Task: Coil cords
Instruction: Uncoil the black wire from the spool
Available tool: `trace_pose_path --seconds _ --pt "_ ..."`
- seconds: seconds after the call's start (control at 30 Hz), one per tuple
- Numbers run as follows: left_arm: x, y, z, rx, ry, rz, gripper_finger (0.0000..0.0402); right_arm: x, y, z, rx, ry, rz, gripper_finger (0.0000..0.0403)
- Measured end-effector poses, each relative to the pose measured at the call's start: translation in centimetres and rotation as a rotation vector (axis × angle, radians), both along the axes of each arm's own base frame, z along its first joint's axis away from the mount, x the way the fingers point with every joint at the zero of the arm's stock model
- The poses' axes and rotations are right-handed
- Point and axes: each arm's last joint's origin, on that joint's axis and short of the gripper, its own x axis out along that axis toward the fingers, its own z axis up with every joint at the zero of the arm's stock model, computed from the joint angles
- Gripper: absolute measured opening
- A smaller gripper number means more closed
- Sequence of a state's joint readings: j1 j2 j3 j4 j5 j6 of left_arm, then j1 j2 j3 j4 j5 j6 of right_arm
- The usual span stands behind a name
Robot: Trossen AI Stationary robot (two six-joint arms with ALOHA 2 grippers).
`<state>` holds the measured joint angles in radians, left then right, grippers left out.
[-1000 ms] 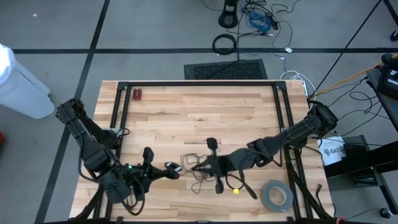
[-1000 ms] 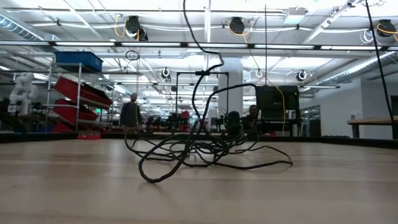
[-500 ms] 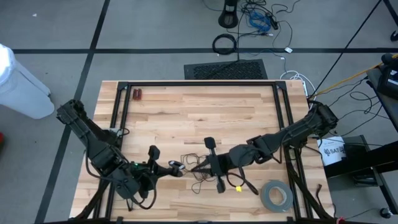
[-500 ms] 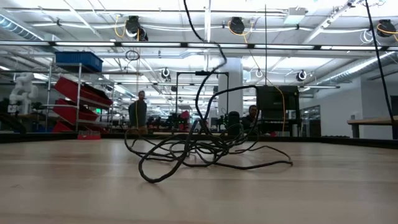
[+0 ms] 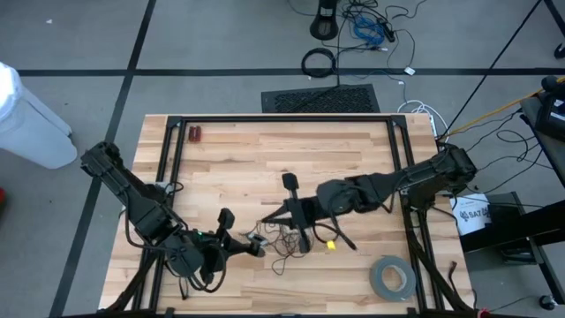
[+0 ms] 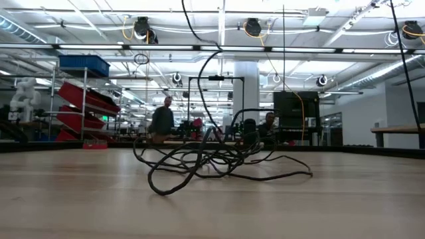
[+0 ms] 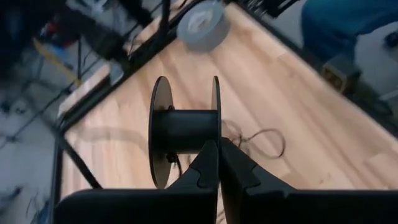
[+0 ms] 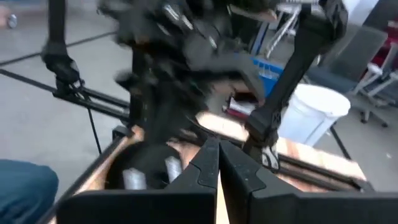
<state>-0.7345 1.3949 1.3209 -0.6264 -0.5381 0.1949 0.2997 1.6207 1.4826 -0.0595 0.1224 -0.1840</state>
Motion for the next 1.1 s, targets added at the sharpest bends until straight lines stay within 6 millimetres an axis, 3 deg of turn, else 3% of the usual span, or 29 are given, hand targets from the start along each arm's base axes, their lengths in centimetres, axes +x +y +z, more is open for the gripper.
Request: trace_pose_path --seconds 0.2,0.4,0.8,1.1 --pt "0.1 -0.7 0.0 0.028 -0.014 -0.084 0.0 1.8 -1.5 -2.4 0.036 0.104 0.027 0.0" --pt "-0.7 -1.6 0.0 0.042 -0.022 -0.11 0.0 1.5 -1.4 -5.3 0.052 0.321 0.007 0.0" --pt "-2.2 -2.6 0.1 0.106 -0.039 -0.097 0.0 -0.6 1.9 -8.5 0.044 0.494 -0.058 0.0" --pt "-2.4 -2.6 0.2 0.121 -0.054 -0.078 0.0 -1.7 4.5 -8.8 0.061 0.508 -0.005 0.0001"
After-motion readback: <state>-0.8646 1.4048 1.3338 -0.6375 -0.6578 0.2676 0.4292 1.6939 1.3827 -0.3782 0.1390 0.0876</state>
